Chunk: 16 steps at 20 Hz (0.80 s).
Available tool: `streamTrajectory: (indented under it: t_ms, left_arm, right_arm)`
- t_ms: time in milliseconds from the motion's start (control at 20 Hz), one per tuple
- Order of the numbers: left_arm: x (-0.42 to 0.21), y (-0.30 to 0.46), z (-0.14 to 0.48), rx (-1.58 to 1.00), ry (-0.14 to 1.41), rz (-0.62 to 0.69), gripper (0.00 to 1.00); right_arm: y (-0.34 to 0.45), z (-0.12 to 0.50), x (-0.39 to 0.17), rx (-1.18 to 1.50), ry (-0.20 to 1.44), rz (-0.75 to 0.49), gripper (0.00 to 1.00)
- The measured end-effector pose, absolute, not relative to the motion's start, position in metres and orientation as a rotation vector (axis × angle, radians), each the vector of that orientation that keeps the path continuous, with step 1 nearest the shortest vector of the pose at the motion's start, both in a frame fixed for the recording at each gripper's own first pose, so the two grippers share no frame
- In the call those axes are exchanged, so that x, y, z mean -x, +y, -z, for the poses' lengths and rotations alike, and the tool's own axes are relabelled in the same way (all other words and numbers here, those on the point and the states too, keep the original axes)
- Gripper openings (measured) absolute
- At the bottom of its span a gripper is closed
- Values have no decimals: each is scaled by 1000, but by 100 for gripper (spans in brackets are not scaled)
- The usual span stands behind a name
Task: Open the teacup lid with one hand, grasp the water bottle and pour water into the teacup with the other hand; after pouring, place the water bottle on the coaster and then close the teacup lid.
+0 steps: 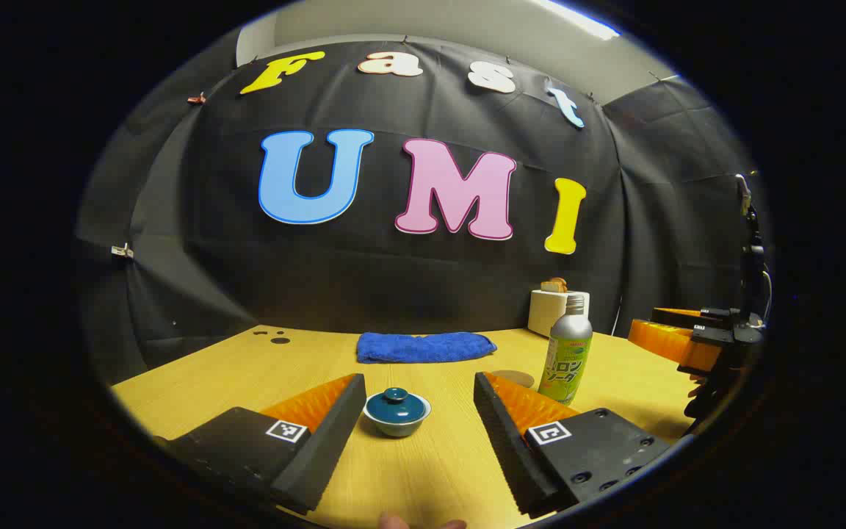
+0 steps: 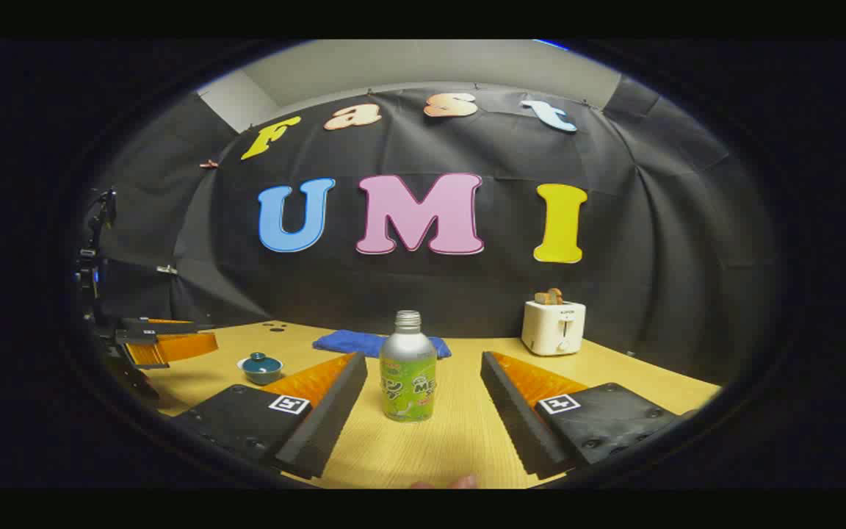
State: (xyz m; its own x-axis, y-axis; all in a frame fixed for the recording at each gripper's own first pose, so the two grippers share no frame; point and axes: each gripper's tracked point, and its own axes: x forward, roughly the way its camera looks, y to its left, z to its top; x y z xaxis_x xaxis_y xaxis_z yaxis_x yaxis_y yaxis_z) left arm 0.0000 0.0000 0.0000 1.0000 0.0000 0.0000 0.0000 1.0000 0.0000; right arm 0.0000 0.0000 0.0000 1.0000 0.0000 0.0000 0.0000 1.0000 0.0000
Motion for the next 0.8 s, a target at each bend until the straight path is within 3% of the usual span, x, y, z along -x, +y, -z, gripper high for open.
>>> streamTrajectory:
  t_ms: [800]
  left_arm:
    - [-13, -2, 8, -17, 28, 7, 93]
  right_arm:
    - [1, 6, -2, 40, -3, -24, 96]
